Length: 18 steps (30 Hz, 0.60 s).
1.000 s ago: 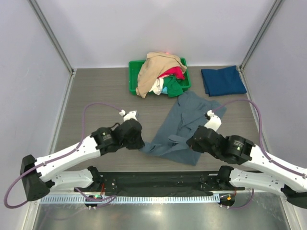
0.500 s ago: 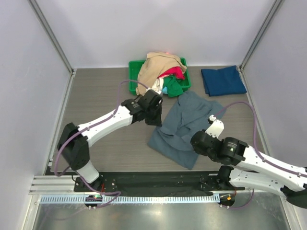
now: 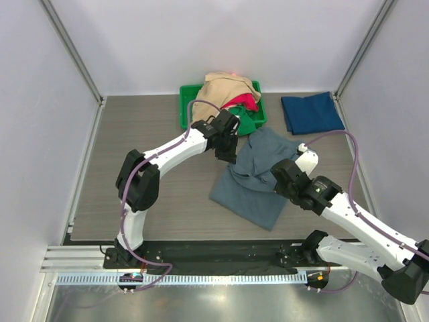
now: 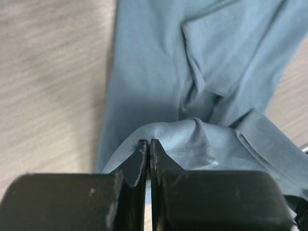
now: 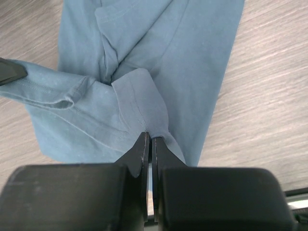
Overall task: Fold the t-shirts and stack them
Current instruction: Fold the tshirt
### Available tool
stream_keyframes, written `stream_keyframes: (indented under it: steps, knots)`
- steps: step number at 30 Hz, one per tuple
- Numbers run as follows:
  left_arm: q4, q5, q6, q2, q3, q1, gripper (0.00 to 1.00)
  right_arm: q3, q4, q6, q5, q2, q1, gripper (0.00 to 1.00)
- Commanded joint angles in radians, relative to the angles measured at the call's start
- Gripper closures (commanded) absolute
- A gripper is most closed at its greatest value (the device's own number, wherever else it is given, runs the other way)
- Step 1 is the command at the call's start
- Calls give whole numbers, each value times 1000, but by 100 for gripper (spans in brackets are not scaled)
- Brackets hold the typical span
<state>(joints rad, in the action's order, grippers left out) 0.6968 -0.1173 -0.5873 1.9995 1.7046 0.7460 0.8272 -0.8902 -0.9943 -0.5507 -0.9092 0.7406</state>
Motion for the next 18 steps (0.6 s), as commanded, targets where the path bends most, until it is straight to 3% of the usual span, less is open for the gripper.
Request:
stream_keyframes:
  steps: [1, 13, 18]
  knots:
    - [46, -36, 41, 50, 85, -20, 100, 3, 79, 71, 26, -11, -40, 99]
    - [70, -68, 66, 176, 191, -37, 100, -118, 201, 126, 162, -74, -230, 99]
    - [135, -70, 81, 278, 330, -42, 99, -164, 279, 144, 235, -134, -336, 99]
